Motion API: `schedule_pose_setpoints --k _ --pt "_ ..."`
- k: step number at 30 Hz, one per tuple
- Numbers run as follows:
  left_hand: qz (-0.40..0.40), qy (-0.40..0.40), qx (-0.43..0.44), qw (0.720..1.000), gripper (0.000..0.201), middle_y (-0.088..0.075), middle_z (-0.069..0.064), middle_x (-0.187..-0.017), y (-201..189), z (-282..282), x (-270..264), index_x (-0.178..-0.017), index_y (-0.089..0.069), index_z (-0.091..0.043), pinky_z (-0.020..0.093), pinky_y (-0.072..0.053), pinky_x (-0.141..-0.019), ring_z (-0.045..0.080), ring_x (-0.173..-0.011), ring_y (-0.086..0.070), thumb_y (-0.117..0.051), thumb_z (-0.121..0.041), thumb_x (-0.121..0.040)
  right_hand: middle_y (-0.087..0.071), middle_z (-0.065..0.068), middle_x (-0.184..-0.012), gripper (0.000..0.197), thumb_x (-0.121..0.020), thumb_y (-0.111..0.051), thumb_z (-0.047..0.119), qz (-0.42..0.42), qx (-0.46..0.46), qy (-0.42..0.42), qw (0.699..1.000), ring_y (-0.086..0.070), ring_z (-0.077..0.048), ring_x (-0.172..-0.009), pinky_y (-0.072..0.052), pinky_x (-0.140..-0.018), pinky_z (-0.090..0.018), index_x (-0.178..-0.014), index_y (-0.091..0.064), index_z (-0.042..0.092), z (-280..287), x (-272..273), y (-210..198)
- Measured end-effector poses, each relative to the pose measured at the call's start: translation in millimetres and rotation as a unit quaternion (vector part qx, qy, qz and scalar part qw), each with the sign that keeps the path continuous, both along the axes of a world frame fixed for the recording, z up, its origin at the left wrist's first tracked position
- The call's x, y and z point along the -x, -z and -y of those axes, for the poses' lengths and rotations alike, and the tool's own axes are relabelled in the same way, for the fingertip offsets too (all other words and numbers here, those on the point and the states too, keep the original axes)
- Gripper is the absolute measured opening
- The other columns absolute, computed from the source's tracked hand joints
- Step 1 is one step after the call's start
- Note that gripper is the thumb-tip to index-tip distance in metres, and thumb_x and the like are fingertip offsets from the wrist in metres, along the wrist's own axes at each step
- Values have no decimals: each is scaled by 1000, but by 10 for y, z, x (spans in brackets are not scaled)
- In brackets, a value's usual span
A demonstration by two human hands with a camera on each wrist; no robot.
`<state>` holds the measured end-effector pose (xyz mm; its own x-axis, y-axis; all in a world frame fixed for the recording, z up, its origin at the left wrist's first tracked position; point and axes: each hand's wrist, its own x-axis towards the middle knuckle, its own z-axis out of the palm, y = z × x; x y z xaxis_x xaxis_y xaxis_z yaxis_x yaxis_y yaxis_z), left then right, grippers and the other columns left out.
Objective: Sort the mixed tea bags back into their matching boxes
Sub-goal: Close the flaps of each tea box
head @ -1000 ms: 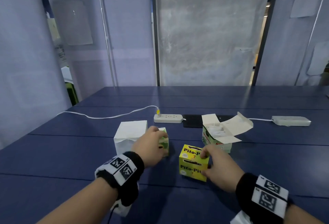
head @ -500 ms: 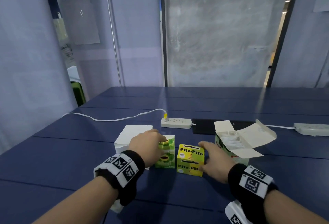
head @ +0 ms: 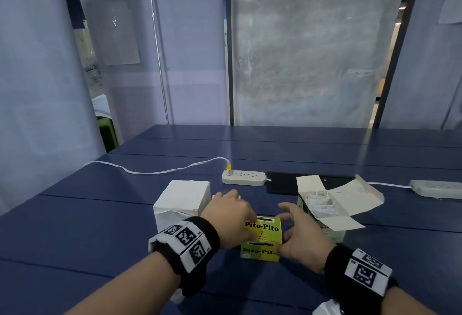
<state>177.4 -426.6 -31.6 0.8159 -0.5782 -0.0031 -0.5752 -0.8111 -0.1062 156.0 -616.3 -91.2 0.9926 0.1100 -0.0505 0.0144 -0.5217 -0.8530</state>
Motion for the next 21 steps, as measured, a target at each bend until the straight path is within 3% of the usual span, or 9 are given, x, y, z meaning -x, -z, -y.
schedule_pose_setpoints --k 3,7,13,21 --pt "-22 15 -27 999 44 -56 -10 -131 14 70 34 -125 -60 -29 40 -33 -90 21 -112 -39 -51 -53 -89 -52 6 -120 109 -58 -82 -10 -10 -50 11 999 -62 -21 -73 -54 -57 -27 -145 -24 20 86 76 37" --pt "-13 37 -106 994 42 -57 -8 -128 -62 166 103 -117 -63 -26 38 -30 -84 21 -112 -40 -48 -54 -90 -55 9 -116 116 -56 -83 -14 -10 -98 10 995 -62 -14 -66 -55 -57 -27 -147 -21 23 174 150 64" --pt "17 36 -166 985 45 -63 1 -116 -141 363 253 -109 -66 -16 36 -25 -79 22 -110 -45 -50 -54 -90 -53 11 -117 115 -54 -84 -13 8 -108 2 994 -60 -10 -62 -52 -55 -22 -145 -25 28 219 269 83" --pt "-20 8 -168 986 48 -61 6 -119 -138 532 366 -116 -62 -13 43 -34 -95 26 -114 -47 -43 -51 -95 -52 8 -117 115 -56 -84 -12 -4 -114 4 993 -63 -9 -57 -52 -56 -23 -146 -22 27 274 377 105"
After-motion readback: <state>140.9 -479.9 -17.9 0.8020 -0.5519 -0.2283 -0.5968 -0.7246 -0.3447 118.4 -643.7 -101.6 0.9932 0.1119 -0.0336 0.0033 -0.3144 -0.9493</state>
